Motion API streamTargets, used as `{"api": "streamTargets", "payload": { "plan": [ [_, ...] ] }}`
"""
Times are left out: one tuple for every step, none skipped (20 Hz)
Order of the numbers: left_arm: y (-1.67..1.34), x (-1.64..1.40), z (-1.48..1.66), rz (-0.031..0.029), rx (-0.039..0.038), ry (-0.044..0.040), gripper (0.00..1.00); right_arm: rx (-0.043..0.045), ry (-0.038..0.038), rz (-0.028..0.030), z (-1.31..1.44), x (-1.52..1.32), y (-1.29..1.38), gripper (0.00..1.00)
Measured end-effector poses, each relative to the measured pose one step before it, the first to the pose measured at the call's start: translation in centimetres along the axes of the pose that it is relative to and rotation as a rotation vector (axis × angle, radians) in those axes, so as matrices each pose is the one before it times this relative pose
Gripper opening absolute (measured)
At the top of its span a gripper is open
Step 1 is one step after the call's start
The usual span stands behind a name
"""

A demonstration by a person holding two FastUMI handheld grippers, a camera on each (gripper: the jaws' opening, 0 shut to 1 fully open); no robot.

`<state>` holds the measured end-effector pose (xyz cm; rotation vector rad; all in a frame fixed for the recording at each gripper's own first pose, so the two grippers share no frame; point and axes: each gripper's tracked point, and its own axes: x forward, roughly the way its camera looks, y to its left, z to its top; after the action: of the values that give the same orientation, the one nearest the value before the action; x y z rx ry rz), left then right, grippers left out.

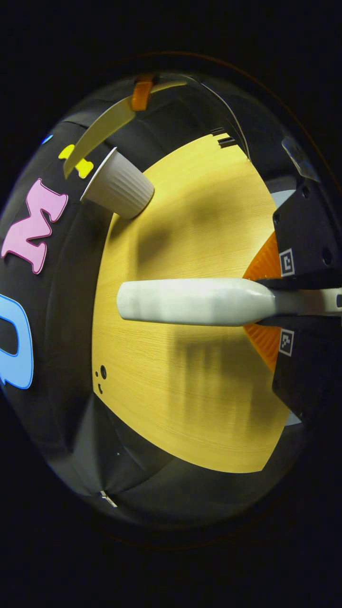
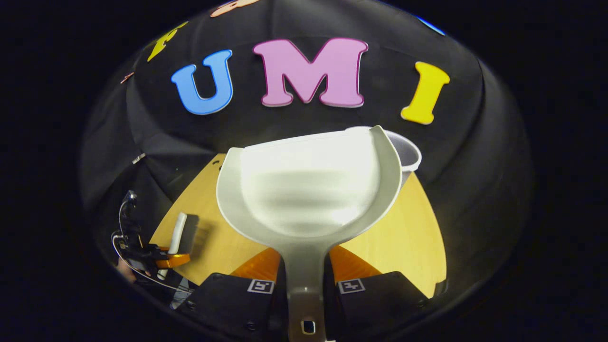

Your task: Pick up the small broom and dustpan from the desktop, sweep the trash into the dustpan with the broom, and then empty the trash into the garbage bin.

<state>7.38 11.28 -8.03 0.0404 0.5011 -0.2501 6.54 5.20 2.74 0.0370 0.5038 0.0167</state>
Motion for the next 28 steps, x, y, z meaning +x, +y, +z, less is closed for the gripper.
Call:
{"api": "streamTargets", "payload": {
  "plan": [
    [0.007, 0.515, -0.19, 0.00298, 0.00224, 0.01029, 0.26, 0.01493, 0.02953, 0.01039, -2.099, 0.552, 0.679, 0.34],
    [-0.062, 0.5, -0.259, 0.00115, 0.00137, 0.01231, 0.25, 0.01717, 0.03256, 0.00953, -1.737, 0.965, 0.428, 0.34],
    [-0.142, 0.534, -0.377, 0.00113, 0.00187, 0.01195, 0.25, 0.01721, 0.03129, 0.00916, -1.486, 0.931, 0.219, 0.34],
    [-0.175, 0.542, -0.295, 0.00303, 0.00291, 0.01273, 0.26, 0.01772, 0.02765, 0.00673, -1.33, 1.194, 0.003, 0.34],
    [-0.293, 0.527, -0.161, 0.00221, 0.00451, 0.00967, 0.26, 0.01519, 0.02651, 0.00187, -1.154, 1.085, -0.15, 0.34],
    [-0.242, 0.504, -0.096, 0.00307, 0.00352, 0.00954, 0.26, 0.00943, 0.02175, -0.00249, -0.909, 1.031, -0.187, 0.34],
    [-0.243, 0.544, -0.008, 0.00468, 0.00479, 0.00791, 0.26, 0.00358, 0.01693, -0.00448, -0.958, 0.946, -0.261, 0.34],
    [-0.132, 0.548, 0.123, 0.00511, 0.007, 0.00875, 0.25, 0.0006, 0.0164, -0.00437, -0.725, 0.946, -0.261, 0.32],
    [0.126, 0.392, -0.011, 0.00791, 0.00725, 0.008, 0.25, 0.00287, 0.01578, -0.00157, -0.662, 0.948, -0.238, 0.3],
    [0.123, 0.547, 0.137, 0.01244, 0.00395, 0.00685, 0.24, 0.00819, 0.01567, 0.00008, -0.698, 0.925, -0.084, 0.34],
    [0.113, 0.854, 0.279, 0.01316, -0.00068, 0.00761, 0.26, 0.01048, 0.01928, 0.00285, -0.586, 1.006, -0.077, 0.34],
    [0.172, 0.44, 0.268, 0.01596, -0.00632, 0.00758, 0.25, 0.00942, 0.01864, 0.00257, -0.466, 1.029, -0.034, 0.34],
    [0.227, 0.639, 0.089, 0.0153, -0.00935, 0.01057, 0.27, 0.00509, 0.01798, 0.00179, -0.394, 0.998, 0.009, 0.34],
    [-0.094, 0.683, 0.104, 0.00461, -0.00763, 0.01005, 0.27, -0.00026, 0.01853, 0.00192, -0.303, 0.96, 0.087, 0.34],
    [-0.015, 0.84, 0.017, 0.00556, -0.00845, 0.00899, 0.27, -0.00418, 0.01859, 0.00032, -0.415, 0.84, -0.022, 0.34],
    [-0.041, 0.428, 0.109, 0.00351, -0.00474, 0.0085, 0.28, -0.00515, 0.01845, 0.00008, -0.577, 0.706, 0.122, 0.3],
    [-0.01, 0.274, 0.095, 0.00787, 0.00037, 0.00569, 0.27, -0.00301, 0.01724, -0.00077, -0.333, 0.624, -0.046, 0.34],
    [0.129, 0.227, 0.099, 0.01458, 0.00307, 0.00801, 0.28, -0.00465, 0.01608, -0.00025, -0.173, 0.663, -0.111, 0.34],
    [0.181, 0.402, 0.299, 0.01456, 0.00459, 0.0068, 0.27, -0.00501, 0.01461, -0.00081, 0.015, 0.595, -0.127, 0.34],
    [0.15, 0.276, 0.191, 0.01487, 0.00229, 0.00396, 0.27, -0.00213, 0.00779, 0.00147, -0.018, 0.302, 0.037, 0.34],
    [0.082, 0.051, -0.006, 0.01009, -0.00157, 0.00422, 0.29, -0.00039, 0.00852, 0.00169, -0.026, 0.19, 0.093, 0.34],
    [-0.121, 0.004, 0.127, 0.00555, -0.00381, 0.00262, 0.28, -0.00261, 0.01041, 0.00115, -0.071, 0.102, 0.177, 0.34],
    [-0.109, 0.035, 0.048, 0.00619, -0.00175, 0.00441, 0.28, -0.00681, 0.00574, -0.00192, -0.094, 0.166, 0.111, 0.34],
    [0.0, 0.051, -0.07, 0.00516, 0.00251, 0.00379, 0.28, 0.00294, -0.00323, -0.00032, 0.272, -0.006, 0.262, 0.35],
    [-0.093, 0.049, -0.089, 0.00658, 0.00763, 0.00555, 0.29, 0.00101, 0.003, 0.00107, -0.015, 0.018, 0.263, 0.35],
    [-0.016, 0.168, 0.191, 0.00502, 0.01231, -0.00085, 0.29, -0.00352, 0.00645, -0.00293, -0.134, 0.172, 0.031, 0.35],
    [-0.166, 0.035, 0.04, 0.00168, 0.00936, 0.00547, 0.3, -0.00793, 0.00816, -0.00166, -0.004, 0.151, 0.046, 0.36],
    [-0.092, -0.101, -0.017, 0.00438, 0.00708, 0.00218, 0.31, -0.00626, 0.00908, 0.00009, -0.274, 0.262, 0.119, 0.36]
  ]
}}
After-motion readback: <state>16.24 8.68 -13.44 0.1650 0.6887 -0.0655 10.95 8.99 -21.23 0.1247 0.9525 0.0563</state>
